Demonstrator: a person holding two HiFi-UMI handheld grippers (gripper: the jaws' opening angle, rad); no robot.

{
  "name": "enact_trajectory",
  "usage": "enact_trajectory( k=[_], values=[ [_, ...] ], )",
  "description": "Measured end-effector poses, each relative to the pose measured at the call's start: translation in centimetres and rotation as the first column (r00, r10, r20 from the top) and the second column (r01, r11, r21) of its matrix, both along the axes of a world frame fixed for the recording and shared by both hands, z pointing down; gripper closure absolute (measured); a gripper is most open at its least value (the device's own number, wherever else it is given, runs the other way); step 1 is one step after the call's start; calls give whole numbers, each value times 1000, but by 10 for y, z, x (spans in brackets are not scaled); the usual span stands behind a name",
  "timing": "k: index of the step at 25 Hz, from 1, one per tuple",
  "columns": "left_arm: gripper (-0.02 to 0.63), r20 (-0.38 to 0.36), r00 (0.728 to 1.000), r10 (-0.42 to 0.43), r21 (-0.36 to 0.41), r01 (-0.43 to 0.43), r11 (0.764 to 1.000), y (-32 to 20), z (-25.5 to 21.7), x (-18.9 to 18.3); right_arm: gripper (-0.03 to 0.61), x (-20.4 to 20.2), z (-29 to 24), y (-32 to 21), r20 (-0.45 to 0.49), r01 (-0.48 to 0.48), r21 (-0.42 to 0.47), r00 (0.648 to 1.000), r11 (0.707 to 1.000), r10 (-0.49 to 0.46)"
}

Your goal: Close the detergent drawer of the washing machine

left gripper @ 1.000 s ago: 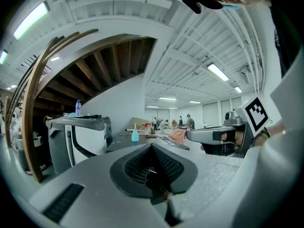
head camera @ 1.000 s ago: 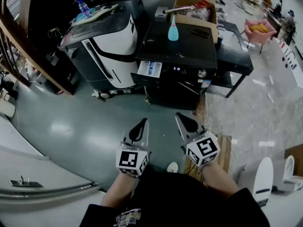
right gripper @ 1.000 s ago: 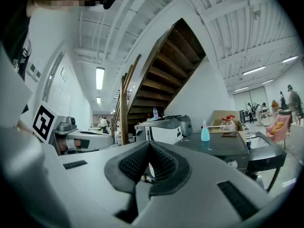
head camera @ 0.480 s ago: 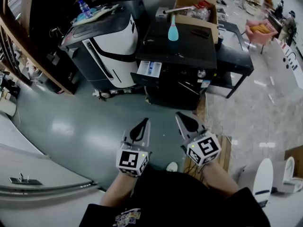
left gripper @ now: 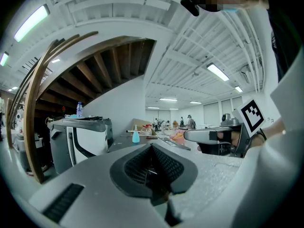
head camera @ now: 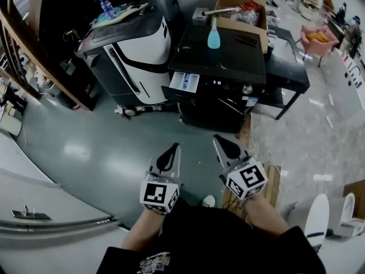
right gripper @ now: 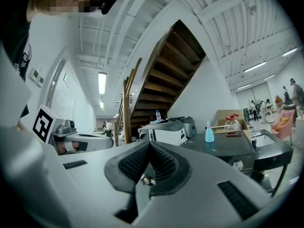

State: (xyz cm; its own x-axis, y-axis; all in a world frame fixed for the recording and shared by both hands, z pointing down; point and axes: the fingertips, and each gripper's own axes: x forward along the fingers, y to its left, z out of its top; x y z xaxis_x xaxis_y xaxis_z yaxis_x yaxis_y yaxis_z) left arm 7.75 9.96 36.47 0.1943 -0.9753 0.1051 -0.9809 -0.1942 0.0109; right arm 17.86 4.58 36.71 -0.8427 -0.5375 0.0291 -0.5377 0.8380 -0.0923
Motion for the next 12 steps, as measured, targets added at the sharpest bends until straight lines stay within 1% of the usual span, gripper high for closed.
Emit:
enact_trajectory(
  k=[6, 12],
  values=[
    [611, -28, 1000, 2, -16, -2, 1000, -9, 7, -18, 578, -17, 5, -9, -19, -12, 1, 1000, 1000, 12],
    [611, -49, 998, 37, -18, -38, 999, -31, 11, -39, 578, -37, 10, -28, -23, -41, -19, 999, 999, 40]
  ],
)
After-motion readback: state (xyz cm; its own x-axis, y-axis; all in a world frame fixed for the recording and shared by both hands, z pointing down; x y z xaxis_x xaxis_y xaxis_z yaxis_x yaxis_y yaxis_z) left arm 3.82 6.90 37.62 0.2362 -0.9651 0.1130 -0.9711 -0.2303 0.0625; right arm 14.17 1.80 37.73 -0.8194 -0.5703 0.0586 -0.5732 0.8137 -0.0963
